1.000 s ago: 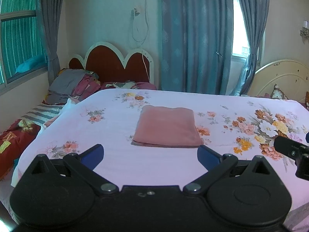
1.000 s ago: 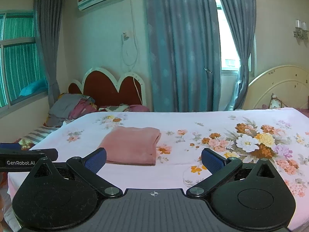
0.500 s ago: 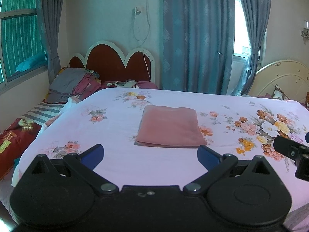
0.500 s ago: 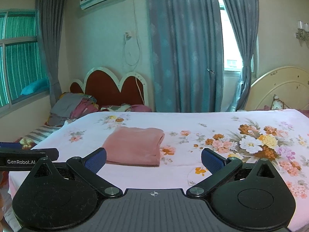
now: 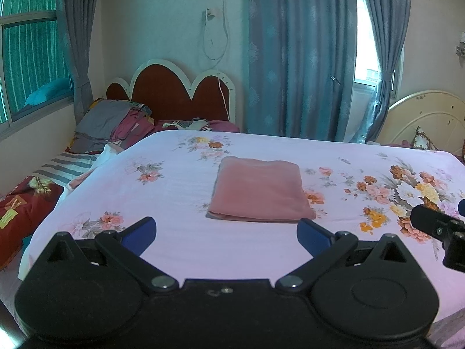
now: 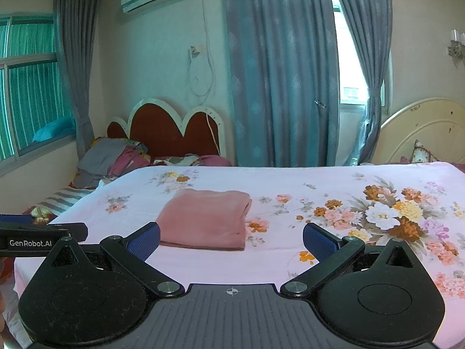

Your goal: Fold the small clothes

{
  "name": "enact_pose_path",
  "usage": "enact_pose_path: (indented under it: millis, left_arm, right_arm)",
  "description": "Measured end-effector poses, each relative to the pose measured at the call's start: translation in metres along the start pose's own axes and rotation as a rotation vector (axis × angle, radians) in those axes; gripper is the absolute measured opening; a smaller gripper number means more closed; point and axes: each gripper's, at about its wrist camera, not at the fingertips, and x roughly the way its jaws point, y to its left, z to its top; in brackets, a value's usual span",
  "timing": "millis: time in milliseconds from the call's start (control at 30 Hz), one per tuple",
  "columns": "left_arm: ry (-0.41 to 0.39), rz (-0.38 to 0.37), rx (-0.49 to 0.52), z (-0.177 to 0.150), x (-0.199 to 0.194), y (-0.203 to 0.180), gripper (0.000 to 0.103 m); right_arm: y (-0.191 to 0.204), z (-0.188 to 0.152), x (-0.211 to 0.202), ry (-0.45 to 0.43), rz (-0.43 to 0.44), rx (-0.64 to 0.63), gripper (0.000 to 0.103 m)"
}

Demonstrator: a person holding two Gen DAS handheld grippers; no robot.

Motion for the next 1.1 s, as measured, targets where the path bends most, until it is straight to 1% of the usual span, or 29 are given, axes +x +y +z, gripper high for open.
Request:
enact_pose_path:
  millis: [633,1100]
  left_arm:
    - [0.017,0.001,-0.003,0.000,0.005,-0.002,0.103]
    - [0.043,-0.005,0.005,0.003,0.017,-0.004,0.103]
  right_arm:
    - [-0.001,-0.001,0.007,0.016,0.011,0.007,0.103]
    - [-0.005,-0.001,0.020,0.037,0.014,0.018,0.103]
